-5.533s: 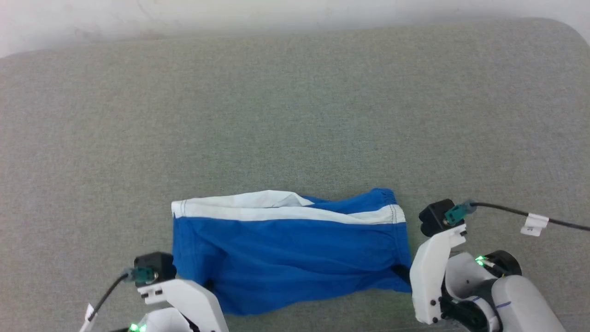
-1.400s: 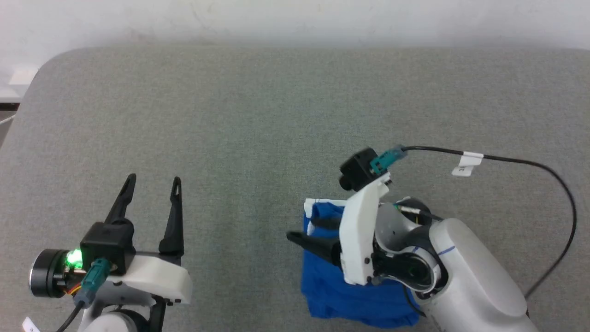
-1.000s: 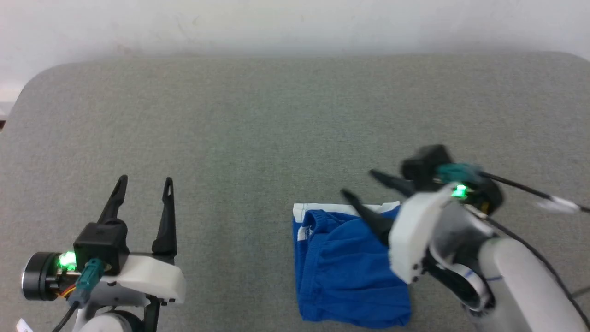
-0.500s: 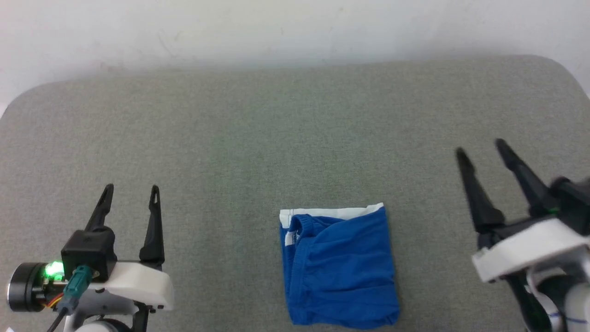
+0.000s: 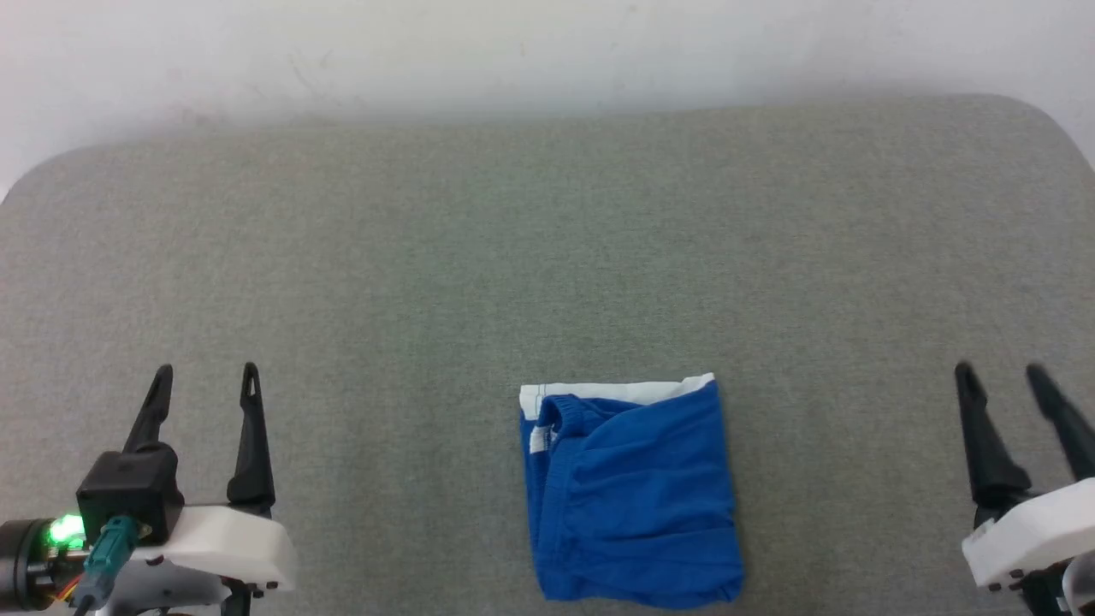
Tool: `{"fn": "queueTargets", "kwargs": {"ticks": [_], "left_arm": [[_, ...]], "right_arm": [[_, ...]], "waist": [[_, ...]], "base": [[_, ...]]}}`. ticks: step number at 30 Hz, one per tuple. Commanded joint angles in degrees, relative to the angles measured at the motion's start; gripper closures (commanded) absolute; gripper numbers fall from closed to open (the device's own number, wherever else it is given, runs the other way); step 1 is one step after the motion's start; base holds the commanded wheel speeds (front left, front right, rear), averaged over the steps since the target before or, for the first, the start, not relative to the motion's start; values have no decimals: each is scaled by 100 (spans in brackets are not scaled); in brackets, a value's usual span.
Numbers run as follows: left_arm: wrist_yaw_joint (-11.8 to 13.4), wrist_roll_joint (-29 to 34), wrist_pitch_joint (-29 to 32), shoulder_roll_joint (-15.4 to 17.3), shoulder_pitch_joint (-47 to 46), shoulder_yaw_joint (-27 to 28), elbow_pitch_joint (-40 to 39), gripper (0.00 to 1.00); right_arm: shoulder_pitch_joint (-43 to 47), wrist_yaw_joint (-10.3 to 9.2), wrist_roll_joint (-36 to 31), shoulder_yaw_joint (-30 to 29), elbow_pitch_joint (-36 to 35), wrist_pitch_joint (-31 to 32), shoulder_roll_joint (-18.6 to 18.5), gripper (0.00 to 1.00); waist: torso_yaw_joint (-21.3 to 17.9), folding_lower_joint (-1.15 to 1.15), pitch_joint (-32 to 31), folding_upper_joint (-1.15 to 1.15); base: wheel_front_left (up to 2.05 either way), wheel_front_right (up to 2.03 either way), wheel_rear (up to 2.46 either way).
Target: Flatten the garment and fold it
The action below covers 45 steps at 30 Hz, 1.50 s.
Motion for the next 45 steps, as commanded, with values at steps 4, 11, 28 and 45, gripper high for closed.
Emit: {"fn": "queueTargets", "kwargs": {"ticks": [4, 11, 28, 45], "left_arm": [[10, -54, -104, -28, -14, 21, -17, 0], [-114, -44, -188, -173, -238, -106, 71, 0], [-244, 20, -225, -334, -616, -294, 310, 0], [-247, 42, -133, -314, -634, -408, 369, 0]], "right_arm": [[3, -5, 386, -180, 414, 565, 43, 0], [-303, -5, 1255, -488, 1645, 2234, 74, 0], [-1645, -5, 3873, 413, 3995, 3522, 151, 0], [-2331, -5, 3122, 1273, 4227, 3322, 61, 100]], "waist": [[150, 0, 98, 0], [436, 0, 216, 0], [699, 0, 392, 0], [530, 0, 146, 0]], "base": [[0, 0, 0], [0, 0, 0], [0, 0, 0], [0, 0, 0]]}}
